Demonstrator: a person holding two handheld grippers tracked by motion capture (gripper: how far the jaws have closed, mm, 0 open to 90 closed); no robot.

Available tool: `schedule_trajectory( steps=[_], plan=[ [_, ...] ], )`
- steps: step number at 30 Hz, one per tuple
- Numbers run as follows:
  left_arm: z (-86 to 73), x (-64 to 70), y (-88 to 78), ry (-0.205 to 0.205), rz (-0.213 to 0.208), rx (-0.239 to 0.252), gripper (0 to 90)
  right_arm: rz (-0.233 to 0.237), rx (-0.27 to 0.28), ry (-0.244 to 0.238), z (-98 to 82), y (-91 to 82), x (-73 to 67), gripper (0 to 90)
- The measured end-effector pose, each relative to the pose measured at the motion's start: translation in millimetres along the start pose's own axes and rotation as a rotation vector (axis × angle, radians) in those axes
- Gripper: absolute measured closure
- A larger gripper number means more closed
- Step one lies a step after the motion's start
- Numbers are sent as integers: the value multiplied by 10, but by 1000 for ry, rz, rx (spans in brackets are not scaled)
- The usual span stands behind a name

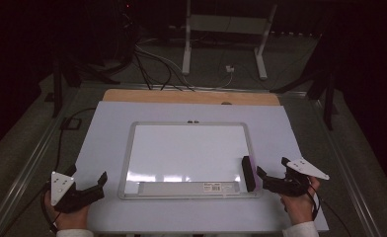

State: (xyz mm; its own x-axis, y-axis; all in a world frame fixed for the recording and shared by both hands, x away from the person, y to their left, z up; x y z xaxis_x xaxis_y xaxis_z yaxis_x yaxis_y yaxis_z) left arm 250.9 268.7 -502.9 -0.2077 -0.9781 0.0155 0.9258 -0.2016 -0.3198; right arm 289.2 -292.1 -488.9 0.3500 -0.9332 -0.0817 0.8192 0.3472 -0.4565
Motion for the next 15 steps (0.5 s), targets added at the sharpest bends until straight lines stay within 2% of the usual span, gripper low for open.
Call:
schedule_trajectory(
  steps=[8, 15],
  plan=[
    [13, 1, -11, 2, -2, 7, 5, -16, 51, -32, -51, -94, 76, 0],
    [27, 9, -17, 9, -5, 16, 5, -18, 77, -67, -55, -110, 43, 1]
  ],
)
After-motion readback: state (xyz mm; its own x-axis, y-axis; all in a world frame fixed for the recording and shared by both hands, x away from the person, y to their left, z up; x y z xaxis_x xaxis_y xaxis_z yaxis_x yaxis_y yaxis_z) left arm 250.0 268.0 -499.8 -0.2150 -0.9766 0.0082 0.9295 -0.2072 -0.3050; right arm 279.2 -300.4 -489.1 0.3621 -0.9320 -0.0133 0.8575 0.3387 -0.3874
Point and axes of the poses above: each handheld gripper's, and its own axes: y roughly forward along the jaws, z roughly out of its top, x roughly to its right, the point moved 5 cm from there along y, roughly forward along the jaws
